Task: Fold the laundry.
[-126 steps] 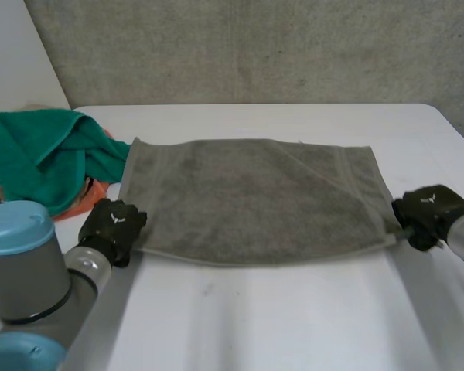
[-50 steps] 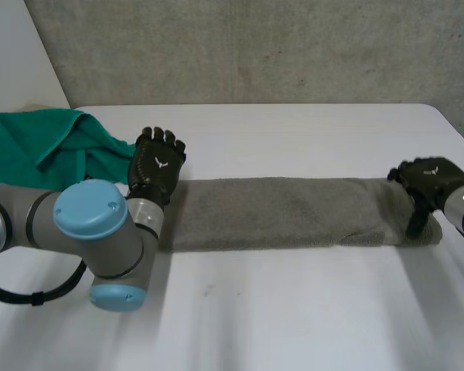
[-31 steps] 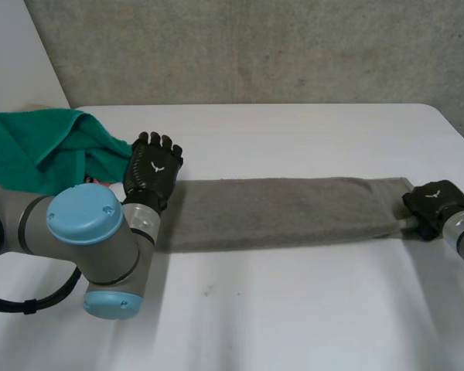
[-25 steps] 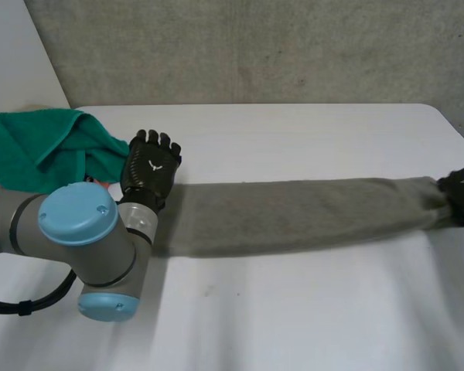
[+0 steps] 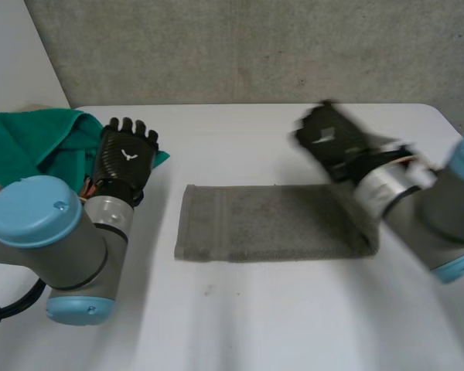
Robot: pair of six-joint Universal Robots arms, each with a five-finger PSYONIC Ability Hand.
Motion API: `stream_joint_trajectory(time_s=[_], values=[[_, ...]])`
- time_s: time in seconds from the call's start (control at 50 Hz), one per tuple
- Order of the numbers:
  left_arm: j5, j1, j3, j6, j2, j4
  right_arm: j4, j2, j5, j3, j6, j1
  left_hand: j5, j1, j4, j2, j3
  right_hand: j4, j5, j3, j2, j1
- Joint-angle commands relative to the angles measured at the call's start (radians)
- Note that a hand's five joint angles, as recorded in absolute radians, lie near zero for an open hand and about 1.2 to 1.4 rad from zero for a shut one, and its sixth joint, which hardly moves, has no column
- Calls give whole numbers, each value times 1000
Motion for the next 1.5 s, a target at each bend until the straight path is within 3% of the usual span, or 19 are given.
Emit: stream_joint_trajectory(time_s=[0.02, 0.1, 0.16, 0.2, 0.24, 0.26, 0.34, 0.42, 0.5, 0.58, 0.72, 0.8, 0.84, 0.86, 1.12, 1.2, 1.44, 1.48, 1.5], values=[[4, 28, -25, -62, 21, -3, -39, 175, -111, -95, 5, 269, -47, -15, -29, -30, -36, 207, 239, 208, 219, 415], [4, 29, -31, -67, 16, -1, -40, 306, -100, -164, 1, 346, -47, -15, -29, -30, -36, 207, 239, 208, 219, 415], [4, 29, -31, -67, 10, -3, -37, 363, -74, -183, -1, 368, -47, -15, -29, -30, -36, -523, -491, -522, -511, -316], [4, 29, -32, -67, 10, -3, -34, 356, -9, -178, 13, 366, -47, -15, -29, -30, -36, -1014, -982, -1013, -1003, -807], [5, 25, -32, -67, 9, -1, -30, 345, 59, -177, 36, 359, -47, -15, -29, -30, -36, -1014, -982, -1013, -1003, -807], [7, 21, -32, -67, 9, -1, -26, 321, 131, -166, 85, 357, -47, -15, -29, -30, -36, -1014, -982, -1013, -1003, -807], [8, 17, -31, -67, 10, -1, -20, 209, 261, -125, 303, 339, -47, -15, -29, -30, -36, -1014, -982, -1013, -1003, -807], [10, 8, -28, -67, 10, -1, 76, 69, 308, -60, 491, 230, -47, -15, -29, -30, -36, -1014, -982, -1013, -1003, -807], [10, -26, -20, -65, 7, -1, 232, 23, 306, -10, 588, 149, -47, -15, -29, -30, -36, -1014, -982, -1013, -1003, -807], [11, -46, -20, -65, 3, -1, 308, 20, 311, 53, 593, 69, -47, -15, -29, -30, -36, -1014, -982, -1013, -1003, -807], [11, -54, -19, -64, -10, -1, 306, 29, 271, 151, 522, -62, -47, -15, -29, -30, -36, -878, -846, -877, -867, -671], [11, -55, -19, -64, -11, -1, 305, 70, 236, 161, 495, -79, -47, -15, -29, -30, -36, -301, -269, -300, -289, -94], [10, -55, -20, -64, -11, -1, 305, 78, 227, 159, 496, -80, -47, -15, -29, -30, -36, 151, 183, 152, 163, 358], [11, -55, -22, -64, -11, -1, 305, 77, 228, 158, 496, -82, -47, -15, -29, -30, -36, 207, 239, 208, 218, 414], [8, -57, -28, -64, -8, -1, 326, 23, 234, 176, 515, -100, -47, -15, -29, -30, -36, 207, 239, 208, 219, 415], [10, -58, -32, -65, -8, -1, 336, 20, 228, 190, 542, -99, -47, -15, -29, -30, -36, -568, -536, -567, -556, -361], [10, -57, -34, -65, -8, -1, 336, 29, 228, 141, 650, -82, -47, -15, -29, -30, -36, -502, -470, -501, -491, -295], [10, -57, -34, -65, -8, -1, 334, 40, 224, 135, 656, -83, -47, -15, -29, -30, -36, -339, -307, -338, -327, -131], [10, -57, -34, -65, -8, -1, 328, 60, 224, 130, 659, -85, -47, -15, -29, -30, -36, -33, 0, -31, -21, 175]])
